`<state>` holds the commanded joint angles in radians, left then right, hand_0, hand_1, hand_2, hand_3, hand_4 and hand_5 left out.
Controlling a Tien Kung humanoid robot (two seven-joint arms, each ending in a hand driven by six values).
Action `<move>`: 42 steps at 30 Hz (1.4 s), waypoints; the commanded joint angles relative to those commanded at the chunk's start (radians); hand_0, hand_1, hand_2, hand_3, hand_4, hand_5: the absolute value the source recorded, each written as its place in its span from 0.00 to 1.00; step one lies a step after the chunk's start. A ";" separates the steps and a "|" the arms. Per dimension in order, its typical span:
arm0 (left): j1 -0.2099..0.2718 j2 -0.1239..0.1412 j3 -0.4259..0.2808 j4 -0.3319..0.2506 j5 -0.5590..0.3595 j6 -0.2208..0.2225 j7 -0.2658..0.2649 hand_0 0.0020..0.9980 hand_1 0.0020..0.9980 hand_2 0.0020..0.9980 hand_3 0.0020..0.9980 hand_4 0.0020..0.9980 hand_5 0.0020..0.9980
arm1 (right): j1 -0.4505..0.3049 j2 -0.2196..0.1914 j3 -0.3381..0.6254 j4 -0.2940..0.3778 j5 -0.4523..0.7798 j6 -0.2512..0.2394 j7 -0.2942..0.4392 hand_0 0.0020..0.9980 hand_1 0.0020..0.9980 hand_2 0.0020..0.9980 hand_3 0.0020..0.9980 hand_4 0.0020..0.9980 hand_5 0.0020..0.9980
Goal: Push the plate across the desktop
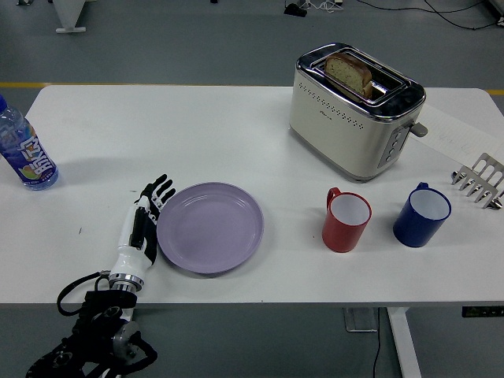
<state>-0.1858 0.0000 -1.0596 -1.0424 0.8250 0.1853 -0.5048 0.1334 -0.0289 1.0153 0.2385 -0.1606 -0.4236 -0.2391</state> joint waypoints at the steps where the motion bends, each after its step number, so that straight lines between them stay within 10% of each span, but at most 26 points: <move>1: -0.002 0.000 0.007 0.000 -0.003 -0.001 0.000 0.87 0.87 0.90 0.86 0.51 1.00 | 0.001 0.000 0.001 0.000 -0.001 0.000 -0.001 0.55 0.45 0.59 0.58 0.30 0.48; 42: -0.034 0.000 0.156 -0.042 -0.066 -0.009 0.004 0.86 0.87 0.90 0.86 0.51 1.00 | 0.007 -0.001 0.008 0.000 -0.010 -0.001 0.000 0.55 0.45 0.59 0.58 0.30 0.48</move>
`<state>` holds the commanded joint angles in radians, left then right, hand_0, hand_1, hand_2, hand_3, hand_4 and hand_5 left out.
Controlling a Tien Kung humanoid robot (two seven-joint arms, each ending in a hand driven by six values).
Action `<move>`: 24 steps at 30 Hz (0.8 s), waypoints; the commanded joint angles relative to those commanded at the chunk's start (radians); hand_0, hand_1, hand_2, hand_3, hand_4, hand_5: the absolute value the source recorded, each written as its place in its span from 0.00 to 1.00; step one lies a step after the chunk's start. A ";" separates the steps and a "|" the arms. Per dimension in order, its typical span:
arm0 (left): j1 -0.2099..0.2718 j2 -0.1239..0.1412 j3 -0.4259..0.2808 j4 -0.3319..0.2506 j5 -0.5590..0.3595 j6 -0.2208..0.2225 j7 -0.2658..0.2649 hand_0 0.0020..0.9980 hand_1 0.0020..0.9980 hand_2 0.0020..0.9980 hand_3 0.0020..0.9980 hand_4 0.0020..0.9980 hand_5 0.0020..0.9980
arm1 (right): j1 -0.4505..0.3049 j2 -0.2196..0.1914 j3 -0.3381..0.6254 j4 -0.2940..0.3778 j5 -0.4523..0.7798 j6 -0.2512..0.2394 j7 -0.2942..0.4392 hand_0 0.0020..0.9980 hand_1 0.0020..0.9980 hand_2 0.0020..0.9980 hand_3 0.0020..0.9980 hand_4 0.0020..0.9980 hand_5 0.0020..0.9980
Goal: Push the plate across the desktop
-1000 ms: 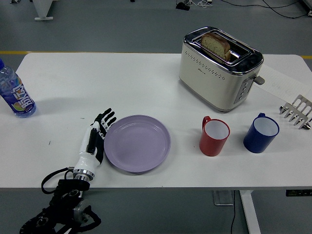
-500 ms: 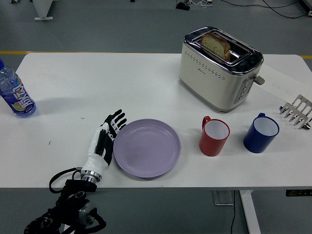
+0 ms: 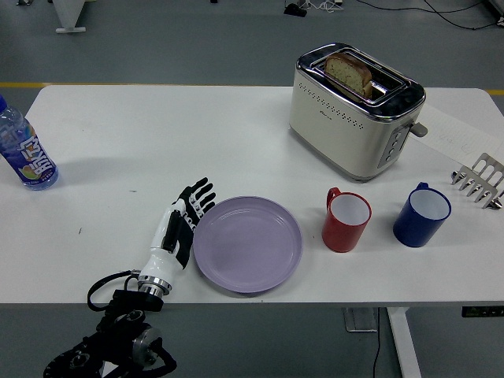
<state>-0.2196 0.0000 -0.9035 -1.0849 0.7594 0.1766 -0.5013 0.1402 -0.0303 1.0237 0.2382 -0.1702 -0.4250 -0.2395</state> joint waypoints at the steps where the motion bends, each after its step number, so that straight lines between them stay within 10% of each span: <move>1: -0.001 0.000 -0.001 0.000 0.000 0.000 0.000 0.86 0.87 0.90 0.86 0.51 1.00 | 0.000 0.000 0.000 0.000 -0.001 0.000 0.000 0.55 0.45 0.59 0.58 0.30 0.48; 21: 0.017 0.002 -0.266 -0.045 0.140 -0.032 0.118 0.81 0.79 0.79 0.73 0.51 1.00 | -0.005 0.000 -0.008 0.001 0.016 -0.002 0.003 0.55 0.45 0.59 0.58 0.31 0.48; 24: 0.030 0.037 -0.333 -0.064 0.165 -0.063 0.181 0.78 0.77 0.76 0.70 0.50 1.00 | -0.008 0.000 -0.010 0.001 0.021 -0.002 0.004 0.55 0.45 0.59 0.58 0.31 0.48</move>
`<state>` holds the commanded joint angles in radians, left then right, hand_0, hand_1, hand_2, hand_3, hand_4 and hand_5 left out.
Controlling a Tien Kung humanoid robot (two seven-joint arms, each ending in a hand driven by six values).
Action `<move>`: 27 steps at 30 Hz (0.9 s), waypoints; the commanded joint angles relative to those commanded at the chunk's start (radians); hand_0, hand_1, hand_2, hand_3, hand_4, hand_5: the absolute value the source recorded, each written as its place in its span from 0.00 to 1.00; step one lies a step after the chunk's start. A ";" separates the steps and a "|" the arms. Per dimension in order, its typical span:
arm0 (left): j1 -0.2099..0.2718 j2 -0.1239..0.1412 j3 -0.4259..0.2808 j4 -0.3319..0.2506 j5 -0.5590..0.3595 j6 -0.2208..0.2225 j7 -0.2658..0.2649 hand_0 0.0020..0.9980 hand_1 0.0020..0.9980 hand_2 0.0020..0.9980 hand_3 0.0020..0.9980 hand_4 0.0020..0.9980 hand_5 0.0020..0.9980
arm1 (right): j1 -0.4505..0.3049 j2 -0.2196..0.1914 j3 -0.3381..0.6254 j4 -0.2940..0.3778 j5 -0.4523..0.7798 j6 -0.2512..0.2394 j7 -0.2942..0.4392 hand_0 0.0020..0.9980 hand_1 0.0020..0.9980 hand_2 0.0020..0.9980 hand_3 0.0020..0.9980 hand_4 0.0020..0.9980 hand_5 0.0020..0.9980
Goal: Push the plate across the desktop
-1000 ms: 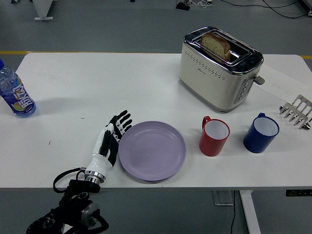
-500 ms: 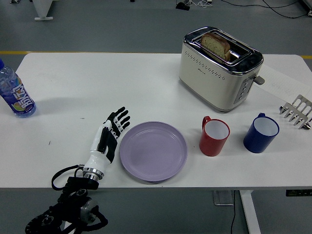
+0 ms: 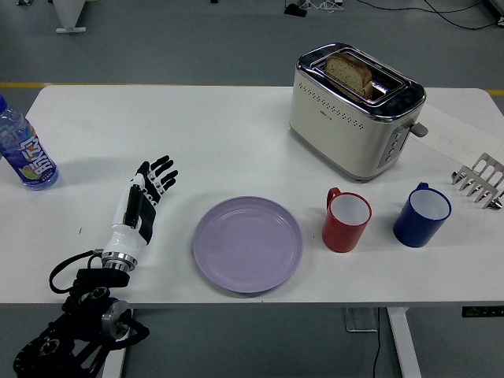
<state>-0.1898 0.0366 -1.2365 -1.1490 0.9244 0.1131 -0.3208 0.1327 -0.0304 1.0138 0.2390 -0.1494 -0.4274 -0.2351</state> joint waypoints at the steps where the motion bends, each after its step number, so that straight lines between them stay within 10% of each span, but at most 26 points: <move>1: 0.002 0.004 -0.012 -0.002 0.003 -0.003 0.011 0.78 0.77 0.76 0.70 0.50 1.00 | 0.000 0.000 0.000 0.000 0.000 0.000 0.000 0.55 0.45 0.59 0.58 0.31 0.48; 8: 0.036 0.099 -0.148 -0.050 0.044 -0.115 0.145 0.69 0.73 0.73 0.68 0.50 1.00 | -0.002 0.001 -0.011 0.000 0.022 0.000 0.006 0.55 0.45 0.59 0.58 0.31 0.48; 14: 0.081 0.175 -0.204 -0.067 0.034 -0.115 0.135 0.70 0.73 0.72 0.68 0.51 1.00 | -0.004 0.001 -0.016 -0.001 0.033 0.001 0.010 0.55 0.45 0.59 0.58 0.31 0.48; 27: 0.120 0.231 -0.333 -0.051 0.015 -0.113 0.127 0.70 0.73 0.72 0.68 0.52 1.00 | -0.003 0.004 -0.022 0.000 0.043 0.001 0.007 0.55 0.45 0.59 0.58 0.31 0.49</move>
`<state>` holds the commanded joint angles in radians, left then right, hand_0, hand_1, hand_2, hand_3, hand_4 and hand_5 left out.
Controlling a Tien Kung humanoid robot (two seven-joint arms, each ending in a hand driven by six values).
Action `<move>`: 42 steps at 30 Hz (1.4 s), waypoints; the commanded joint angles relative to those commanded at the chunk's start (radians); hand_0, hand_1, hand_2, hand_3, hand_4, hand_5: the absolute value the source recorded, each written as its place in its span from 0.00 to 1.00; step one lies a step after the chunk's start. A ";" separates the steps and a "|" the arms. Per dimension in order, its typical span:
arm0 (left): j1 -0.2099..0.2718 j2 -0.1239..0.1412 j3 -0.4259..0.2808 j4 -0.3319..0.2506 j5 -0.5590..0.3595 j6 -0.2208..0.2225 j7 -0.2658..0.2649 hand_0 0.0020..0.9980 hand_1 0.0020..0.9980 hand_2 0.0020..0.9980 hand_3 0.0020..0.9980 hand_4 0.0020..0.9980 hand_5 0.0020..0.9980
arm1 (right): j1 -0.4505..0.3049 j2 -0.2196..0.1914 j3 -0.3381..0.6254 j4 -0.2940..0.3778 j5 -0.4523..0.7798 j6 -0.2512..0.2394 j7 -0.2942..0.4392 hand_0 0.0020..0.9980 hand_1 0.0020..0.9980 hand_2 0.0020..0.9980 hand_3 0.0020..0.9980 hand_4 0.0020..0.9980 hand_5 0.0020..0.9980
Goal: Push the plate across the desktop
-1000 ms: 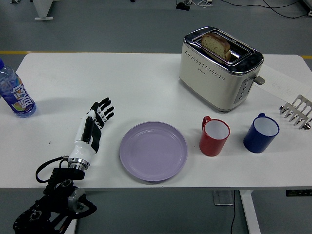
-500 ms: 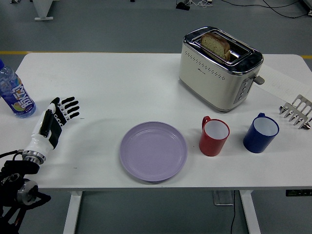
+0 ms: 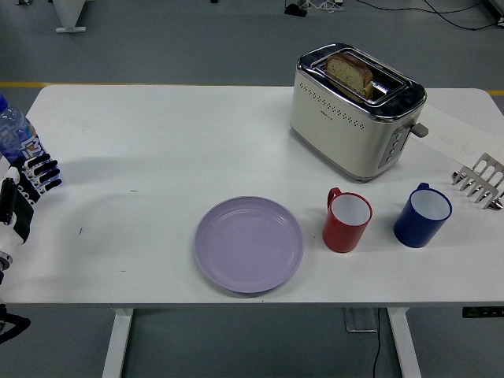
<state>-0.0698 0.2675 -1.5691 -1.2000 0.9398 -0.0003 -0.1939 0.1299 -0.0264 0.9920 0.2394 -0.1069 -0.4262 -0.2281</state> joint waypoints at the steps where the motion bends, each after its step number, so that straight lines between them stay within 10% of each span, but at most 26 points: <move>1: 0.001 0.001 -0.009 -0.001 0.001 0.001 0.005 0.70 0.73 0.72 0.68 0.52 1.00 | 0.000 0.000 0.000 0.000 0.001 0.000 0.000 0.55 0.45 0.59 0.58 0.31 0.49; 8: 0.009 -0.008 -0.043 -0.005 -0.128 0.010 0.042 0.64 0.72 0.72 0.67 0.52 1.00 | 0.003 0.000 0.001 -0.001 -0.002 0.002 0.001 0.55 0.45 0.59 0.58 0.30 0.49; 22: 0.008 -0.032 -0.071 0.010 -0.652 -0.115 0.173 0.63 0.71 0.71 0.69 0.53 1.00 | 0.004 0.000 -0.003 -0.001 0.006 -0.001 -0.001 0.55 0.45 0.59 0.58 0.30 0.48; 42: 0.012 -0.045 -0.092 0.029 -0.686 -0.128 0.169 0.63 0.71 0.70 0.69 0.53 1.00 | 0.008 0.002 0.009 -0.001 -0.009 -0.001 -0.006 0.55 0.45 0.59 0.58 0.31 0.49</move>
<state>-0.0574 0.2221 -1.6608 -1.1715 0.2538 -0.1284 -0.0246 0.1377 -0.0247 1.0011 0.2388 -0.1158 -0.4274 -0.2342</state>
